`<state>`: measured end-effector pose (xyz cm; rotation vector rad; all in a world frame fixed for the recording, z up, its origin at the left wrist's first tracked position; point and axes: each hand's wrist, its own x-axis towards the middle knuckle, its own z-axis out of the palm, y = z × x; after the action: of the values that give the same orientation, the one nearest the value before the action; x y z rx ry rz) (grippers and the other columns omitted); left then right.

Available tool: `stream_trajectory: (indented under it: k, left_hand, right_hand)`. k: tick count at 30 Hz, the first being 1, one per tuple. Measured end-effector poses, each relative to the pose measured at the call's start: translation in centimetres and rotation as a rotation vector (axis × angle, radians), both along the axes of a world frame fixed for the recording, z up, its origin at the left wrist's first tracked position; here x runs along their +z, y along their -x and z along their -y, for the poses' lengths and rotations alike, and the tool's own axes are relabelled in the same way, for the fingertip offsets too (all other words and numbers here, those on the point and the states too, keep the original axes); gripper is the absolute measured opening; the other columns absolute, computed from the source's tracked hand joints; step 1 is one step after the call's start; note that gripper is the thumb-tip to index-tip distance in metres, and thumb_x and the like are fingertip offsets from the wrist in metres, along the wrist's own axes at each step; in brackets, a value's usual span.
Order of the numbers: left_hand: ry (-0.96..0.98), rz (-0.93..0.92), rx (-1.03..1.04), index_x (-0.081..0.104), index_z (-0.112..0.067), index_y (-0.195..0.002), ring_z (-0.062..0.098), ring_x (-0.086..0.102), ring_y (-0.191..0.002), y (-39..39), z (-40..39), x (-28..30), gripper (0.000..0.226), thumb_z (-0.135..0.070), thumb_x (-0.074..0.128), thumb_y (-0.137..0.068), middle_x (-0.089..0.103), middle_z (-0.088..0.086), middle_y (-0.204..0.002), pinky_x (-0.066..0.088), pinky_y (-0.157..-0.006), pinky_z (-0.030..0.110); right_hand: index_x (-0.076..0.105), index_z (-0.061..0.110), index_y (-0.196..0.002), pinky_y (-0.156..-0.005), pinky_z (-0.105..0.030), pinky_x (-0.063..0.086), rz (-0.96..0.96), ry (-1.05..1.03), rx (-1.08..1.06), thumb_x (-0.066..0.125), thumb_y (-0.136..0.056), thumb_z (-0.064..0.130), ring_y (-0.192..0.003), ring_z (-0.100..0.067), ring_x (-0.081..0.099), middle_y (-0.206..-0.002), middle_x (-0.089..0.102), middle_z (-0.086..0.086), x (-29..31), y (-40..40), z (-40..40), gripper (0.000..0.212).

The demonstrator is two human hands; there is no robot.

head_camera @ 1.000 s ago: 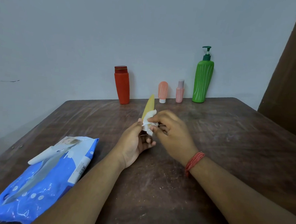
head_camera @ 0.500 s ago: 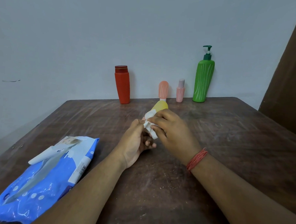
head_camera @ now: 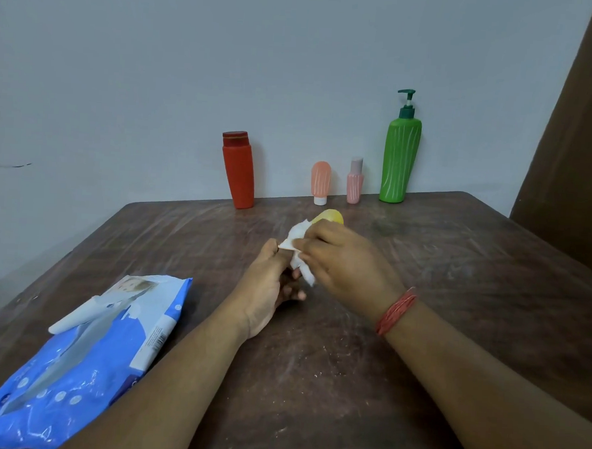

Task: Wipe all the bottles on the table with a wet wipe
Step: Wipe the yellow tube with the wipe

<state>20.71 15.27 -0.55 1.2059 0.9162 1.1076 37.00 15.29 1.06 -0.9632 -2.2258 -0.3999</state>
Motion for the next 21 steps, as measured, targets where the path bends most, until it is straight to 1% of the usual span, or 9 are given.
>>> stream_trajectory:
  k: [1,3,5,7,9,13,17,20,21]
  left_hand:
    - [-0.003,-0.006,-0.003,0.045,-0.015,-0.1,0.011,0.04,-0.056,0.0,0.0,0.0,0.015,-0.029,0.044,-0.107,0.05,0.003,-0.077,0.049,-0.057,0.03]
    - [-0.018,-0.039,-0.013,0.046,-0.013,-0.105,0.01,0.035,-0.054,-0.1,0.1,-0.1,0.021,-0.033,0.04,-0.108,0.049,0.001,-0.076,0.05,-0.059,0.03]
    - [-0.036,-0.077,-0.015,0.045,-0.012,-0.107,0.01,0.034,-0.054,-0.2,0.2,-0.1,0.023,-0.035,0.039,-0.108,0.048,0.002,-0.076,0.05,-0.059,0.029]
    - [-0.04,-0.05,-0.012,0.044,-0.014,-0.101,0.01,0.036,-0.056,-0.1,0.0,-0.1,0.023,-0.035,0.04,-0.108,0.048,0.002,-0.076,0.049,-0.058,0.029]
    - [-0.031,-0.016,-0.018,0.044,-0.014,-0.099,0.011,0.036,-0.055,0.0,0.0,-0.1,0.023,-0.035,0.04,-0.108,0.048,0.001,-0.074,0.049,-0.058,0.03]
    - [-0.015,-0.004,-0.046,0.047,-0.012,-0.107,0.01,0.033,-0.053,0.0,0.1,-0.1,0.025,-0.035,0.039,-0.108,0.048,0.0,-0.072,0.047,-0.059,0.03]
    - [0.015,0.082,-0.038,0.045,-0.014,-0.104,0.011,0.033,-0.051,0.1,-0.1,0.0,0.022,-0.035,0.039,-0.108,0.048,0.001,-0.071,0.045,-0.056,0.03]
    - [0.0,0.058,-0.071,0.045,-0.013,-0.112,0.011,0.032,-0.051,0.1,0.0,-0.1,0.023,-0.034,0.037,-0.108,0.048,0.0,-0.07,0.045,-0.056,0.03]
    - [0.001,0.056,-0.069,0.046,-0.012,-0.114,0.011,0.032,-0.05,0.1,-0.1,-0.2,0.025,-0.034,0.036,-0.109,0.048,0.001,-0.07,0.044,-0.056,0.03]
  right_hand:
    - [0.074,0.013,-0.107,-0.066,-0.032,0.054,0.015,-0.046,-0.037,0.074,-0.082,0.01,-0.084,-0.024,0.062,-0.097,0.066,-0.003,0.3,-0.6,-0.5,0.024]
    - [0.075,0.014,-0.107,-0.068,-0.039,0.055,-0.102,-0.118,-0.181,0.072,-0.084,0.011,-0.084,-0.026,0.061,-0.096,0.066,-0.003,0.8,-2.2,-1.7,0.023]
    - [0.074,0.012,-0.109,-0.07,-0.041,0.055,-0.219,-0.046,-0.219,0.067,-0.089,0.014,-0.085,-0.023,0.06,-0.096,0.063,-0.002,0.3,-2.4,-1.7,0.02]
    - [0.072,0.012,-0.11,-0.071,-0.036,0.055,-0.177,0.049,-0.094,0.064,-0.092,0.019,-0.085,-0.018,0.06,-0.097,0.06,0.0,-0.4,-0.8,-0.8,0.02]
    - [0.072,0.013,-0.112,-0.071,-0.033,0.056,-0.103,0.041,-0.06,0.066,-0.091,0.016,-0.083,-0.019,0.062,-0.1,0.06,-0.002,-0.6,-0.7,-1.0,0.022]
    - [0.072,0.009,-0.112,-0.077,-0.033,0.053,-0.354,-0.004,-0.209,0.065,-0.09,0.008,-0.084,-0.018,0.059,-0.1,0.06,-0.007,-0.3,-2.3,-2.6,0.023]
    - [0.072,0.008,-0.109,-0.074,-0.023,0.044,-0.199,-0.009,-0.068,0.066,-0.088,0.007,-0.084,-0.014,0.056,-0.098,0.06,-0.006,-1.1,-0.8,-1.9,0.022]
    - [0.072,0.007,-0.112,-0.077,-0.021,0.044,-0.414,-0.018,-0.215,0.065,-0.09,0.005,-0.084,-0.011,0.053,-0.099,0.06,-0.008,-0.4,-2.2,-3.1,0.023]
    - [0.072,0.006,-0.113,-0.078,-0.02,0.044,-0.412,-0.013,-0.204,0.065,-0.09,0.005,-0.084,-0.01,0.052,-0.099,0.06,-0.008,-0.5,-2.1,-2.8,0.024]
